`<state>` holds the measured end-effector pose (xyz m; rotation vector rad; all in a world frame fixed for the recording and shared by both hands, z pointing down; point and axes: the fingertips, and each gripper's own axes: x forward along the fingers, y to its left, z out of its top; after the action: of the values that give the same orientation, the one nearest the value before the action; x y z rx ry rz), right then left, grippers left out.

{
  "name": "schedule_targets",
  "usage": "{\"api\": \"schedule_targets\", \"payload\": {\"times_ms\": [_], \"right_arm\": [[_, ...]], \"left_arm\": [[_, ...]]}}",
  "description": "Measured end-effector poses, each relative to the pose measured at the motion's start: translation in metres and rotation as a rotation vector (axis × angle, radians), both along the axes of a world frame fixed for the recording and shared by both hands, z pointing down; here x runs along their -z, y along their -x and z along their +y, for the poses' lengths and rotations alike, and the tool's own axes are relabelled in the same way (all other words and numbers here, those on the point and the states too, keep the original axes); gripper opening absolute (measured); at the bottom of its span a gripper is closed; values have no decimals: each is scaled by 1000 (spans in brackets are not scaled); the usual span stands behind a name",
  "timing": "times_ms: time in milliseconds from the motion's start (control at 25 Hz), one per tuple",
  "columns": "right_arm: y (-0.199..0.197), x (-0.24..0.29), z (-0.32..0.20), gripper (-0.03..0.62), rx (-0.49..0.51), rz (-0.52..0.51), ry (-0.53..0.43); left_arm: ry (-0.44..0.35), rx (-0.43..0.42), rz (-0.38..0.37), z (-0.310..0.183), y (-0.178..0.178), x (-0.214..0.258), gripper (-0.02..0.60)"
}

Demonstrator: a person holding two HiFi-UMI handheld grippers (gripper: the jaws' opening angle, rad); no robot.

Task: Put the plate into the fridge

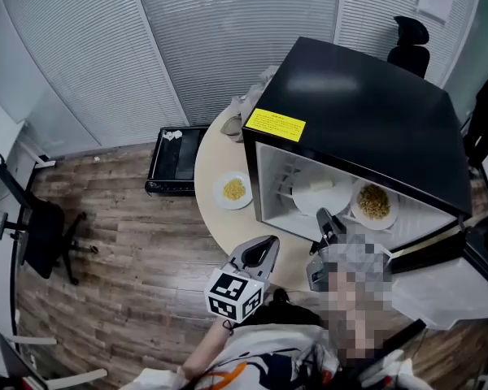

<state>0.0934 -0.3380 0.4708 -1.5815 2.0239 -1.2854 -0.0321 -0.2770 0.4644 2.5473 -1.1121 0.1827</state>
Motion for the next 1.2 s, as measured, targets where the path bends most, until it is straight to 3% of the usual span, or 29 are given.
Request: {"api": "schedule_targets", "payload": {"times_ms": [520,640,720,960,1200], "right_arm": [[9,0,-18,98,77,178,-27],[14,-1,-22,145,113,201,-33],[15,-1,-25,239,129,231,-39],[11,-9,-29,282,161,506,-13],[19,-16,-25,296,221,684,21]], "left_arm": [[18,57,-13,-10,18,-6,14],[20,67,-15,-13,20,-8,14],[24,71,-16,-14,21,-10,14],[32,82,-20,-19,23,-12,14],[39,80,-24,-23,20,-15,14]]}}
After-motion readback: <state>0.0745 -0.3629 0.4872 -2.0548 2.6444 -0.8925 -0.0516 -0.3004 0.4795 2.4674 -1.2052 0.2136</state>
